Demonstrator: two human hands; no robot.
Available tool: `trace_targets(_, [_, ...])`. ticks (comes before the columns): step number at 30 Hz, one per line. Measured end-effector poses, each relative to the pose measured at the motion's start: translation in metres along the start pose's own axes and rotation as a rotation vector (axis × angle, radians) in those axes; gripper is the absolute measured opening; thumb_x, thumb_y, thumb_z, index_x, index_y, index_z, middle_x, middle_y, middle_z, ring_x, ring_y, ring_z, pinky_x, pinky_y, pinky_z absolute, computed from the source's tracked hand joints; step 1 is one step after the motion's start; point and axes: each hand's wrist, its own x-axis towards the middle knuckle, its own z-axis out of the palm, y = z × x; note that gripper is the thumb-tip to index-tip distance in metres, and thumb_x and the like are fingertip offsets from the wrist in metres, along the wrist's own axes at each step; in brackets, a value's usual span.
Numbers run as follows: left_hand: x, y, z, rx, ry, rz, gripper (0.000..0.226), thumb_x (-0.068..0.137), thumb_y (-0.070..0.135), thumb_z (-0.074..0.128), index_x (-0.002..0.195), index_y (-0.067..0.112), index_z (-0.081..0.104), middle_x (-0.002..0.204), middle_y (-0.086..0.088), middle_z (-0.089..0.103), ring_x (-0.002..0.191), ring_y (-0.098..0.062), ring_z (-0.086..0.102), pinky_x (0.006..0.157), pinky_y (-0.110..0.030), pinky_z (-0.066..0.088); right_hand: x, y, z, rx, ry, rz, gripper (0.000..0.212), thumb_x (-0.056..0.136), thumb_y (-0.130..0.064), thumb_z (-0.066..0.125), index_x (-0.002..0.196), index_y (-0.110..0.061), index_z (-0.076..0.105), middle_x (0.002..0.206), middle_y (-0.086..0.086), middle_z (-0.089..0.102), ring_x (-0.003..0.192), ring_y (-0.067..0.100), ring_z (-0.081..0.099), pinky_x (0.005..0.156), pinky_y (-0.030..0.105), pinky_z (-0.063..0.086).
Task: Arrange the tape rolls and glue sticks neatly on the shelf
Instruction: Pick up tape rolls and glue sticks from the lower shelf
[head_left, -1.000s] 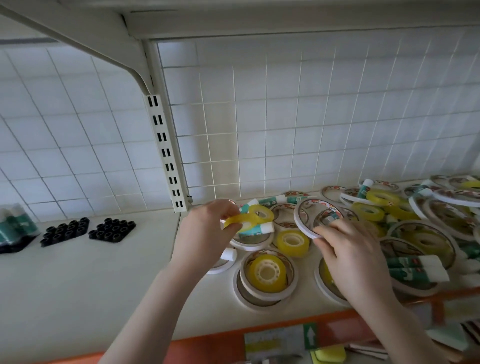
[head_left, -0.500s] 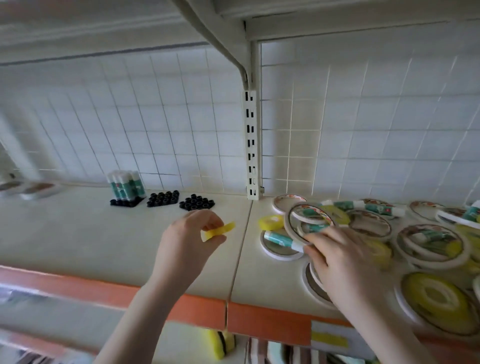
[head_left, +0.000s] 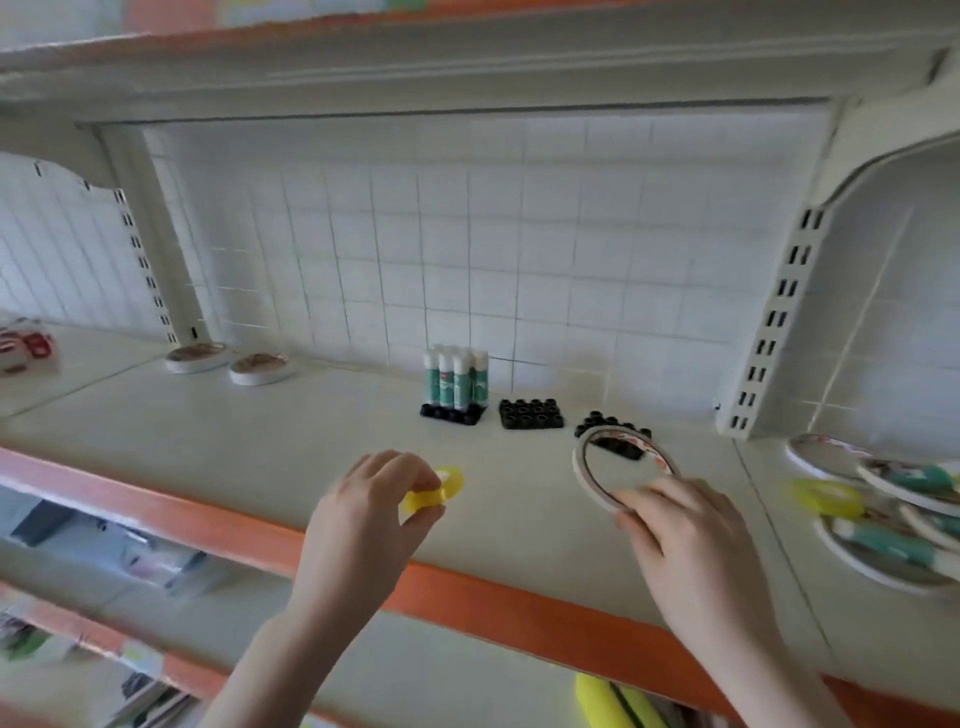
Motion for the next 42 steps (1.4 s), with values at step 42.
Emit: trace_targets(42, [0.117,-0.477,-0.16,0.094,-0.041,-0.105,0.032,0.056,0.006,0.087,0.07,0.019,0.061,0.072,0.014,0.057,0.065,-0.02,0.057,0.051,-0.018,0.035,0.253,-0.387,0.334,0.155,-0.374,-0.094,0.014,0.085,-0.016,0.061,0.071,-0.014,0.062,0.074,-0.001,0.05,0.085,0.025,0.05,0.064,0.032,0.031])
